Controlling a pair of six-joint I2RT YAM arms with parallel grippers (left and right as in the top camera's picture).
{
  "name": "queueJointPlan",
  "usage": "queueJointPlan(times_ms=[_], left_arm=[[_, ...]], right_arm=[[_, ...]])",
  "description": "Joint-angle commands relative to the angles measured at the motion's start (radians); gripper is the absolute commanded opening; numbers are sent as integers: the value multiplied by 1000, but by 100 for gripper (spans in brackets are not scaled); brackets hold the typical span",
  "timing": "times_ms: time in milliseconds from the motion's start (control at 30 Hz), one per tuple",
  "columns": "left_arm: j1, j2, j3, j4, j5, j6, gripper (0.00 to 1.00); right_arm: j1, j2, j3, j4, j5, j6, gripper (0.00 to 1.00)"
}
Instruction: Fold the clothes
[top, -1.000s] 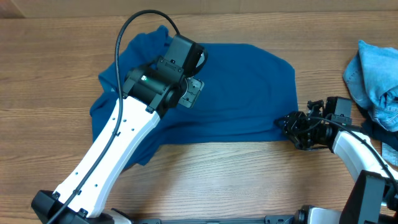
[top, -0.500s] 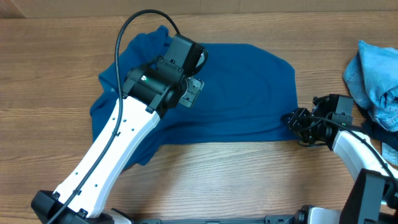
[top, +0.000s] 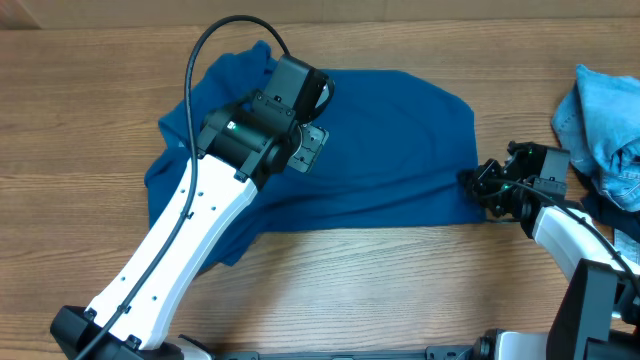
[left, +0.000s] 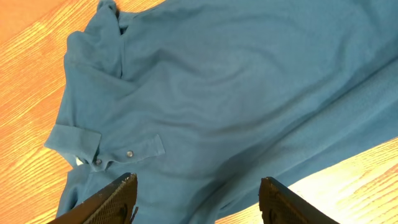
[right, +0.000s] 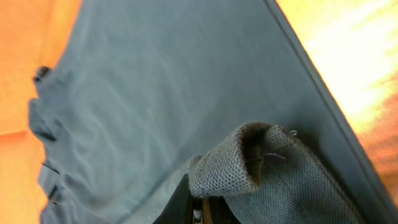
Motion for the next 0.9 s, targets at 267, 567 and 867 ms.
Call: queueJointPlan(times_ms=[267, 567, 867], left_arm=[[5, -5, 23, -13, 37, -21, 78], [5, -133, 156, -139, 37, -21, 94], [5, -244, 185, -271, 108, -60, 83]], right_arm=[[4, 4, 18, 42, 33, 63, 57], [58, -38, 49, -68, -212, -77, 58], [290, -93, 98, -217, -180, -22, 56]])
